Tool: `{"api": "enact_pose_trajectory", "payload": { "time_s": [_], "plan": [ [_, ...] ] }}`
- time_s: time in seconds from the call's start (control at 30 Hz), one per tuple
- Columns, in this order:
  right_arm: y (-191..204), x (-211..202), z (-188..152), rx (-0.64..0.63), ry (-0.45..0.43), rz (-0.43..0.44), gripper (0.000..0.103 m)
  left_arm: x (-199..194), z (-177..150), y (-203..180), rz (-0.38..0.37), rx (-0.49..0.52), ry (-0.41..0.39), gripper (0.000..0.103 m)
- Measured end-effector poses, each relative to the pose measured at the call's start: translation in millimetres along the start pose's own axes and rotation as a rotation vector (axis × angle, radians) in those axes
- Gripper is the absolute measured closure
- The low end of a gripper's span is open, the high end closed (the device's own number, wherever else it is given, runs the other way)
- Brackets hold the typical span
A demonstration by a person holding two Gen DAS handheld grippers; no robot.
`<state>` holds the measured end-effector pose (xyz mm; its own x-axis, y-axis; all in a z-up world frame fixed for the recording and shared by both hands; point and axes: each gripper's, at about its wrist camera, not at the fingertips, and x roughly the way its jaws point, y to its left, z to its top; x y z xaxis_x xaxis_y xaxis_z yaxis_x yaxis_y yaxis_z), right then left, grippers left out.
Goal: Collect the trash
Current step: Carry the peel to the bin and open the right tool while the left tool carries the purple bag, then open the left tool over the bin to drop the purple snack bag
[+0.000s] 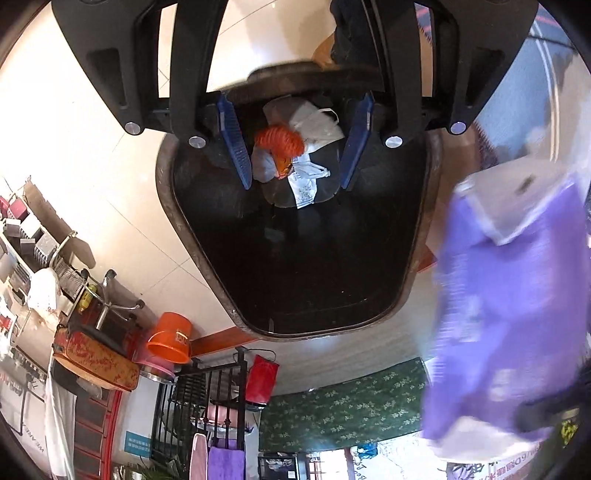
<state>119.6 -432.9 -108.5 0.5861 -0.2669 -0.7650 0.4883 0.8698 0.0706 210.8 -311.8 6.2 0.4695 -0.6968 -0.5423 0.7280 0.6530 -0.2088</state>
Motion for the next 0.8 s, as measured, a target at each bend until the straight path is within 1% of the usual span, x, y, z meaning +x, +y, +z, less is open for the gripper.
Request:
{"api": "enact_pose_trajectory", "payload": {
  "time_s": [0.13,0.27,0.4,0.5,0.57,0.6,0.63,0.67,0.7,0.73,0.8],
  "plan": [
    [-3.0,-13.0,-7.2,0.008,-0.007,-0.001,0.052,16.1,4.0,-5.6,-0.010,0.002,0.021,0.099],
    [-8.5,-25.0,-11.9,0.013,-0.024,-0.022,0.052,31.6,5.4,-12.0,-0.028,-0.004,0.049,0.099],
    [-12.7,-30.6,-13.3,0.025,-0.032,-0.029,0.052,45.2,4.4,-17.1,-0.030,0.001,0.071,0.099],
    [-19.0,-32.2,-14.6,0.049,-0.031,-0.032,0.052,56.3,0.1,-19.5,-0.015,0.013,0.100,0.099],
    [-21.5,-32.2,-15.6,0.063,-0.025,-0.035,0.052,65.4,-0.6,-16.6,-0.021,-0.002,0.143,0.099],
    [-23.1,-32.1,-16.4,0.069,-0.025,-0.034,0.052,70.7,-1.8,-15.2,-0.032,-0.007,0.175,0.097],
    [-24.2,-32.1,-16.7,0.074,-0.026,-0.033,0.052,74.6,-2.4,-14.5,-0.034,-0.002,0.202,0.086],
    [-24.8,-31.6,-17.4,0.078,-0.025,-0.030,0.051,77.6,-3.0,-13.7,-0.031,0.004,0.226,0.074],
    [-24.8,-31.8,-18.2,0.080,-0.024,-0.028,0.051,79.2,-4.4,-12.9,-0.019,0.009,0.236,0.046],
    [-24.4,-32.3,-18.7,0.081,-0.024,-0.027,0.051,78.1,-4.9,-12.0,-0.015,0.010,0.227,0.029],
    [-21.6,-33.3,-19.7,0.084,-0.025,-0.022,0.051,74.6,-8.7,-11.5,-0.014,0.011,0.200,0.025]
  ]
}}
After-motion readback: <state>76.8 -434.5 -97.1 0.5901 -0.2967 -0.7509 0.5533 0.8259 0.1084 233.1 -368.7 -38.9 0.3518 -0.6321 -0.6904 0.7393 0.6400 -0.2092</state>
